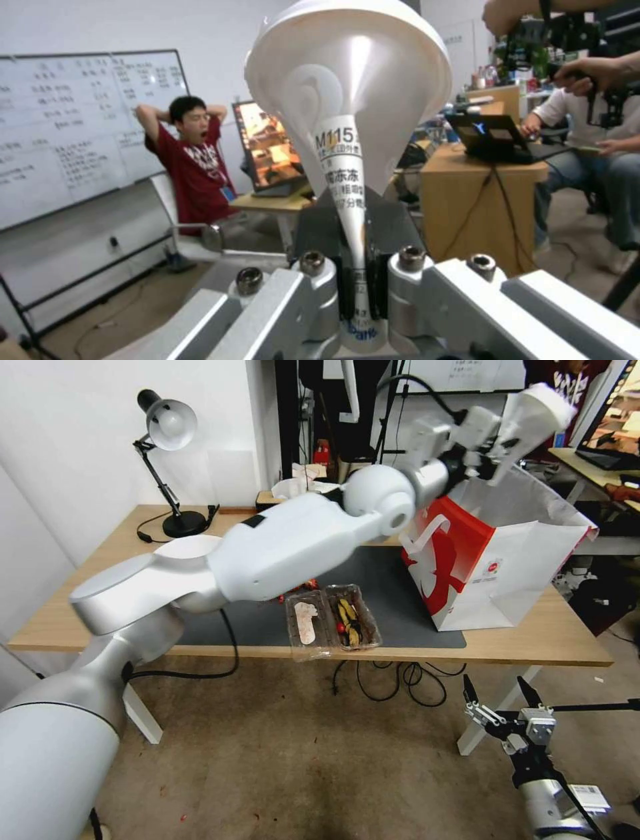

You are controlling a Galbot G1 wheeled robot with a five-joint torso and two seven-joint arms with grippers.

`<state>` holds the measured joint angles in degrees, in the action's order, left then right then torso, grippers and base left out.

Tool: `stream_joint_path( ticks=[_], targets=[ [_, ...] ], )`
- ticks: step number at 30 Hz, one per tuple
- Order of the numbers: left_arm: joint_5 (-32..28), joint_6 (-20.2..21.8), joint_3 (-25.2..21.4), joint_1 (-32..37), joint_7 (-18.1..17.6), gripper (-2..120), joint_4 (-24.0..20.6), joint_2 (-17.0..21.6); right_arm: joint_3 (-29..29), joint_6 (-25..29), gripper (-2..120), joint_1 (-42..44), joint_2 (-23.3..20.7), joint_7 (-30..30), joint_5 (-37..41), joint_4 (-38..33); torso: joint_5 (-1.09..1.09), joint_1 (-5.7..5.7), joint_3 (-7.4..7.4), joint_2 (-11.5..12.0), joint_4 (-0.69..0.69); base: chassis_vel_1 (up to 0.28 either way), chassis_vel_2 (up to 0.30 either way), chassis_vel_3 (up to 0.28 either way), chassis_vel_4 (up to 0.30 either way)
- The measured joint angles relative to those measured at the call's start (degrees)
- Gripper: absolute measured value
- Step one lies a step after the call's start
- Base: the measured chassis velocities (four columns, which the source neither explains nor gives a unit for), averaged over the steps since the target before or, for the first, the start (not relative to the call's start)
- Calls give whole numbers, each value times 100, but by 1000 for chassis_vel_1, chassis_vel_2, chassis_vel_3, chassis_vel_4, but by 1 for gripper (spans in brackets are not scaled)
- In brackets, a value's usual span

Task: Pick up the trash from the table and place it into the takeout bag.

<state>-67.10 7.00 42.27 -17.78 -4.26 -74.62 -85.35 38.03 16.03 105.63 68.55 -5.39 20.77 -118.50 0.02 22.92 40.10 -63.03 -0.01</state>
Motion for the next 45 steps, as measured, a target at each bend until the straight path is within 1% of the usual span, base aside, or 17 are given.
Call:
stream_joint_path(
  ticks=[3,7,14,16,20,23,26,27,30,31,33,35,37,40,41,44,45],
  targets=[
    [-41,18,95,-45,12,2,138,-90,4,45,100,17,0,0,1,19,-1,0,0,0,1,0,0,0,0],
    [29,50,502,-101,80,2,472,-263,41,140,100,77,-3,0,43,59,0,0,0,0,0,0,0,0,0],
    [106,226,662,-62,-22,2,434,-300,63,241,100,110,-23,1,69,113,-1,0,0,0,1,0,0,0,0],
    [54,277,660,-88,-59,13,399,-282,62,266,100,103,-39,1,77,149,-1,0,0,0,1,0,0,0,0],
    [-25,290,631,-144,-91,21,362,-263,44,272,100,79,-54,2,83,172,-1,0,0,0,1,0,0,0,0],
    [-121,309,590,-223,-157,33,329,-243,8,274,100,21,-64,3,88,189,-1,0,0,0,1,0,0,0,0],
    [-148,312,577,-246,-172,40,322,-239,-4,274,100,3,-68,3,89,190,-1,0,0,0,1,0,0,0,0],
    [-200,315,535,-268,-212,51,299,-232,-22,269,100,-21,-73,2,90,191,-1,0,0,0,1,0,0,0,0],
    [-238,316,484,-278,-289,57,241,-209,-25,267,100,-27,-82,2,96,194,-1,0,0,0,1,0,0,0,0],
    [-267,316,434,-279,-383,66,147,-165,-25,267,100,-25,-93,3,108,194,-1,0,0,0,0,0,0,0,0],
    [-282,316,409,-279,-427,68,91,-139,-24,266,100,-24,-95,2,115,194,-1,0,0,0,0,0,0,0,0],
    [-303,315,282,-272,-640,79,-200,4,-18,267,100,-19,-103,3,139,192,-1,0,0,0,0,0,0,0,0],
    [-265,315,207,-250,-730,82,-354,111,-13,271,100,-10,-109,2,151,191,-1,0,0,0,0,0,0,0,0],
    [-144,251,-49,-95,-971,97,-785,525,16,306,100,21,-133,3,189,190,-2,0,0,0,1,0,0,0,0],
    [-144,251,-49,-95,-971,97,-785,525,16,306,100,21,-133,3,189,190,-2,0,0,0,1,0,0,0,0],
    [-169,96,-317,265,-1346,99,-1248,1035,35,329,100,18,-174,1,257,216,-3,0,0,0,1,0,0,0,0],
    [-169,96,-317,265,-1346,99,-1248,1035,35,329,100,18,-174,1,257,216,-3,0,0,0,1,0,0,0,0]
  ],
)
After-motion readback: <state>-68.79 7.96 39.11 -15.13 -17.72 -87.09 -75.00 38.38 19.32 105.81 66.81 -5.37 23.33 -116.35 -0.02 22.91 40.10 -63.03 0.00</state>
